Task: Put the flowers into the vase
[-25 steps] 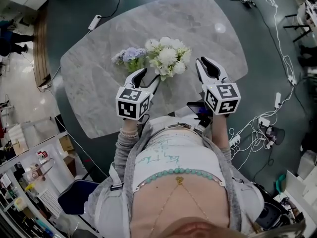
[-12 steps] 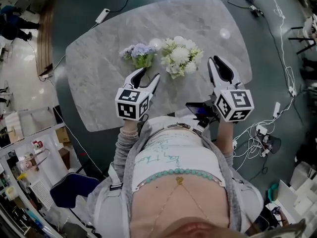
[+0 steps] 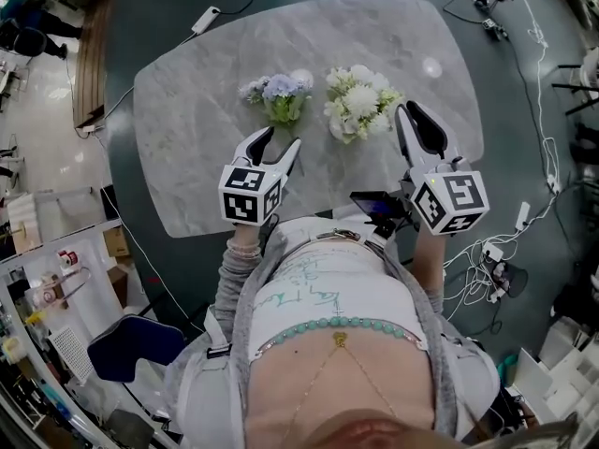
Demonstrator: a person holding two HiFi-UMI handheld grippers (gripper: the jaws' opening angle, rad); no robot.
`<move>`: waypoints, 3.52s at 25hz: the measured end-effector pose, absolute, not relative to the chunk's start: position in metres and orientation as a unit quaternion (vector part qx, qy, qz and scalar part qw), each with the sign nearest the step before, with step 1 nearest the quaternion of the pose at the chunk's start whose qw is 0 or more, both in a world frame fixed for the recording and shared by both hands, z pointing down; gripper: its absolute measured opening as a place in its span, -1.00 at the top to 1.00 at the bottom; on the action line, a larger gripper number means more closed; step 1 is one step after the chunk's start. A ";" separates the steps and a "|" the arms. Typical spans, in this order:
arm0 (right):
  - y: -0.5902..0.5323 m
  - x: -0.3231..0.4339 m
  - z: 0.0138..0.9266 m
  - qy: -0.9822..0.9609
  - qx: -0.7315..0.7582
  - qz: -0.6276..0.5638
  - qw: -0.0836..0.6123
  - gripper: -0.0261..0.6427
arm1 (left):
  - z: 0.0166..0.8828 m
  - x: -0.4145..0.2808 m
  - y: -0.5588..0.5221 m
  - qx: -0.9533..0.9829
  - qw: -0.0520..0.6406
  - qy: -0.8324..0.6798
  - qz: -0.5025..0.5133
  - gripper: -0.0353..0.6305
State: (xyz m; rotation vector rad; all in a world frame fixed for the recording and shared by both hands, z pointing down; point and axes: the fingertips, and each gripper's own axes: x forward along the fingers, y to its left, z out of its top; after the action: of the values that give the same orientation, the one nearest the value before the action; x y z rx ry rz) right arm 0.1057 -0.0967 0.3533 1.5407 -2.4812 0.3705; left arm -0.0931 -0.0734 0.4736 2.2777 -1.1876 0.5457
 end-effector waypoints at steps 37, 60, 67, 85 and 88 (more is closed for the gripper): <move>-0.070 -0.011 0.340 -0.904 0.398 0.102 0.118 0.84 | 0.539 -0.152 -0.065 0.799 0.316 -0.474 0.195 0.88; -0.056 0.032 0.366 -0.878 0.437 0.140 0.137 0.84 | 0.625 -0.120 -0.082 0.761 0.381 -0.472 0.231 0.88; -0.053 0.055 0.369 -0.864 0.462 0.147 0.137 0.84 | 0.645 -0.111 -0.091 0.750 0.401 -0.469 0.237 0.82; -0.043 0.103 0.381 -0.826 0.520 0.170 0.132 0.84 | 0.693 -0.095 -0.113 0.719 0.448 -0.450 0.282 0.44; -0.043 0.108 0.382 -0.822 0.526 0.172 0.132 0.84 | 0.697 -0.091 -0.115 0.716 0.440 -0.452 0.298 0.44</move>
State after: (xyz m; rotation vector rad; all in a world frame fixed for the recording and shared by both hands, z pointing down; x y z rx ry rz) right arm 0.1078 -0.0435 0.3818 1.5269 -2.3876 0.4986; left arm -0.0914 -0.1150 0.6968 1.7794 -1.1225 0.7414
